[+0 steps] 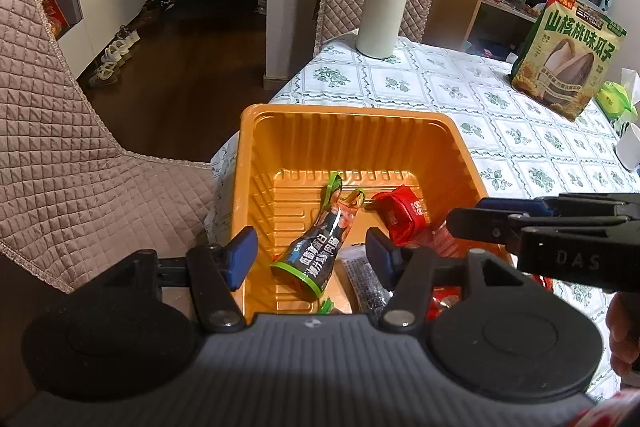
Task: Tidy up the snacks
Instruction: 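Open left gripper to drop the brown candy while right gripper drops the red candy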
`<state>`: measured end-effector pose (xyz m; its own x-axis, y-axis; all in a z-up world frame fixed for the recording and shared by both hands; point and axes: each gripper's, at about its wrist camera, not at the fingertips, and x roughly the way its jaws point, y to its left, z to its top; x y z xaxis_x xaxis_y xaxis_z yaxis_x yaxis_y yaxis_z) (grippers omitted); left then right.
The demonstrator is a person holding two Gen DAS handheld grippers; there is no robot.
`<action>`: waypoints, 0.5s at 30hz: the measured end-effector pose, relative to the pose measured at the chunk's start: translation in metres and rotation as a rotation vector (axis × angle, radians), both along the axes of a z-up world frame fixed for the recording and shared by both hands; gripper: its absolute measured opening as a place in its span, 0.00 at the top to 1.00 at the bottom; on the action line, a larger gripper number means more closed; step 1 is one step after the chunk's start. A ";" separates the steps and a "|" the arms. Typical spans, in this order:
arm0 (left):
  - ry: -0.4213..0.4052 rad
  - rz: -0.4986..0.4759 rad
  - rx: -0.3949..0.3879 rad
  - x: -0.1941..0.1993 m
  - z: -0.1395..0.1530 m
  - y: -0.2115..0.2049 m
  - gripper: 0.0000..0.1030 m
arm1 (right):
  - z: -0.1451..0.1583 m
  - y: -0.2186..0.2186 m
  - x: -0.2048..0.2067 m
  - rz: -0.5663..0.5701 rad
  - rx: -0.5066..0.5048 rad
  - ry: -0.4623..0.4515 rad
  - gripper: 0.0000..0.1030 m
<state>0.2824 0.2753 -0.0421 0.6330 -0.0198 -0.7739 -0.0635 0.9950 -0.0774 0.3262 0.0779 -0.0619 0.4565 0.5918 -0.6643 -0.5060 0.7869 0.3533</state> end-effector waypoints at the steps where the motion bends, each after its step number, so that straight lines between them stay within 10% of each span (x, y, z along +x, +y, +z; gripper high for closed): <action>1: 0.000 0.003 0.000 -0.001 0.000 0.000 0.44 | 0.000 -0.001 0.000 -0.003 0.008 -0.002 0.59; 15: -0.023 0.003 -0.022 -0.036 0.016 -0.010 0.37 | 0.009 -0.018 -0.026 -0.001 0.004 -0.032 0.40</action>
